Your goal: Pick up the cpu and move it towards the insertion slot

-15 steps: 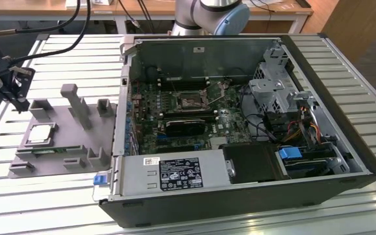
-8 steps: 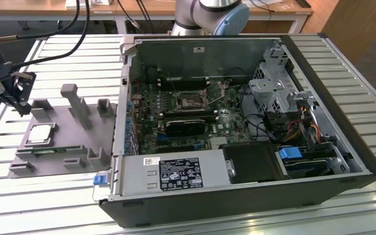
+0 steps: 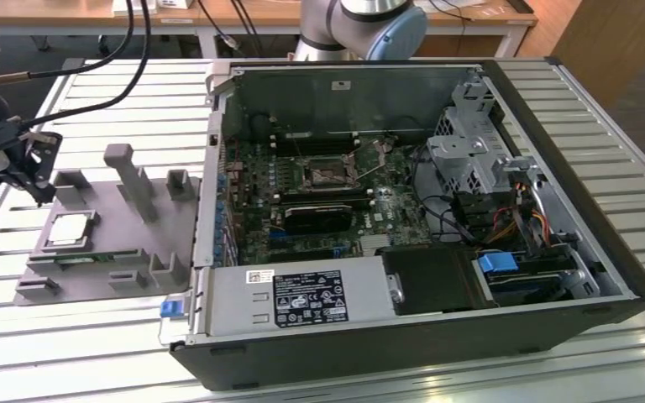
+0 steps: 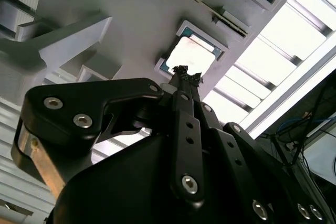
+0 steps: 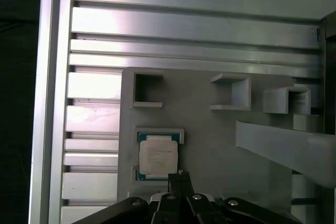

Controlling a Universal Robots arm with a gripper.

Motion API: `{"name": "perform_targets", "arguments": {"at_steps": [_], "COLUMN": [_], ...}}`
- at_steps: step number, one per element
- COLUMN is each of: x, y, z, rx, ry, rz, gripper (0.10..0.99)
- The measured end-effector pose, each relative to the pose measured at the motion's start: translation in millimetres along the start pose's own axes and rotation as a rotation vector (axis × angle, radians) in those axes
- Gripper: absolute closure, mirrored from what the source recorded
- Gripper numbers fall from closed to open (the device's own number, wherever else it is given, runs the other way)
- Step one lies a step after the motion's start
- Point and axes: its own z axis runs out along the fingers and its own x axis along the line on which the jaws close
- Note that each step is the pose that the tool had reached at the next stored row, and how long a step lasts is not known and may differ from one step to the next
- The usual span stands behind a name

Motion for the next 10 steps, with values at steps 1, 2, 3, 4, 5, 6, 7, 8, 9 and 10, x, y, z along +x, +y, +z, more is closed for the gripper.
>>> {"name": "perform_targets", "arguments": {"at_steps": [1, 2, 3, 4, 5, 6, 7, 8, 9, 10], "x": [0.8, 1.5, 2.3, 3.2, 4.1, 5.2, 6.4, 7.6, 8.7, 9.5], "y": [0.0, 0.0, -0.1, -0.1, -0.2, -0.2, -0.3, -0.3, -0.3, -0.3], "z": [1.4, 2.7, 4.0, 5.2, 6.7, 8.0, 9.7, 11.4, 13.0, 14.8], "rx": [0.0, 0.0, 0.0, 0.0, 0.0, 0.0, 0.0, 0.0, 0.0, 0.0], "ry": [-0.0017, -0.0032, -0.0045, -0.0057, -0.0073, -0.0087, -0.0107, -0.0126, -0.0145, -0.016], "rz": [0.0, 0.0, 0.0, 0.0, 0.0, 0.0, 0.0, 0.0, 0.0, -0.001], "gripper": [0.984, 0.984, 0.984, 0.984, 0.984, 0.984, 0.984, 0.984, 0.984, 0.984]}}
